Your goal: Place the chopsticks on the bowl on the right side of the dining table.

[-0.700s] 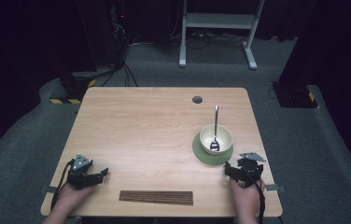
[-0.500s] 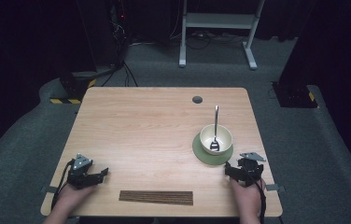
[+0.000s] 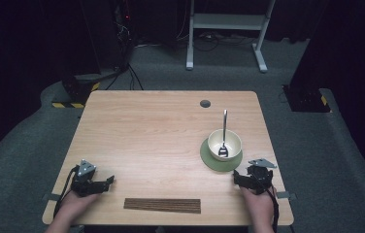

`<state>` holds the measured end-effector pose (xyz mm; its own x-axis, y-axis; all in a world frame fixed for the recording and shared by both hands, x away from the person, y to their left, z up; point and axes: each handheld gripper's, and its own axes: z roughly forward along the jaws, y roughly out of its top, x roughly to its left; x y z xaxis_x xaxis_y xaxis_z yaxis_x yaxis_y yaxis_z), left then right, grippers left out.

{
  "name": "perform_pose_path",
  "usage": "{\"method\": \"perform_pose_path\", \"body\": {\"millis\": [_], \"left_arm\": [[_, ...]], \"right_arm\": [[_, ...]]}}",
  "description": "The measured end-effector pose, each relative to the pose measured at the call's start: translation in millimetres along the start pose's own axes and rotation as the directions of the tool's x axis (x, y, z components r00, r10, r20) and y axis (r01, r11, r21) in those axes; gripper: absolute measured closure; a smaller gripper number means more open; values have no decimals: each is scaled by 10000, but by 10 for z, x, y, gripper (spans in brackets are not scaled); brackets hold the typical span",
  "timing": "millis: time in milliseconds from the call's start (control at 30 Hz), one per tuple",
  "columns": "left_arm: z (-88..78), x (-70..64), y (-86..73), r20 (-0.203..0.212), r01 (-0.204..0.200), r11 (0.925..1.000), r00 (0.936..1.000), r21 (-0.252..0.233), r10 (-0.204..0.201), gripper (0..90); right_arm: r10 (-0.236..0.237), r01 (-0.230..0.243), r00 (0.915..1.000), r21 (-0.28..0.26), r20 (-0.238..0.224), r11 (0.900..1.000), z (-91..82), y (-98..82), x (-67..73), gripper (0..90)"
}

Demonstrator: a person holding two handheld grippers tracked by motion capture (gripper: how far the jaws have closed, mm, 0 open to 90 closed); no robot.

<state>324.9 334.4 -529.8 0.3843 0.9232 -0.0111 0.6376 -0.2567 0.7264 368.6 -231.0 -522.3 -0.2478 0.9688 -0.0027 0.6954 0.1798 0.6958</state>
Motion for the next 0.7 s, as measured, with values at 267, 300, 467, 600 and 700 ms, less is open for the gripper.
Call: {"method": "perform_pose_path", "body": {"millis": [267, 300, 467, 600, 700], "left_arm": [[-4, -4, -3, 13, -74, 10000, 10000, -20, 74, 137], [-4, -4, -3, 28, -90, 10000, 10000, -19, 91, 137], [-4, -5, -2, 45, -131, 9999, 9999, -15, 131, 137], [0, -8, 3, 114, -174, 9998, 9998, -10, 174, 139], [3, -12, 4, 107, -184, 9998, 9998, -22, 184, 140]], "right_arm": [[-903, 868, 9951, -812, -411, 9929, -232, -8, 248, 119], [-994, 950, 9940, -878, -468, 9916, -247, -14, 287, 120], [-1579, 1492, 9842, -1043, -805, 9833, -253, -2, 457, 127], [-1809, 1711, 9777, -952, -1067, 9806, -215, -7, 544, 127], [-2157, 2038, 9677, -989, -1307, 9740, -200, -8, 639, 131]]}}
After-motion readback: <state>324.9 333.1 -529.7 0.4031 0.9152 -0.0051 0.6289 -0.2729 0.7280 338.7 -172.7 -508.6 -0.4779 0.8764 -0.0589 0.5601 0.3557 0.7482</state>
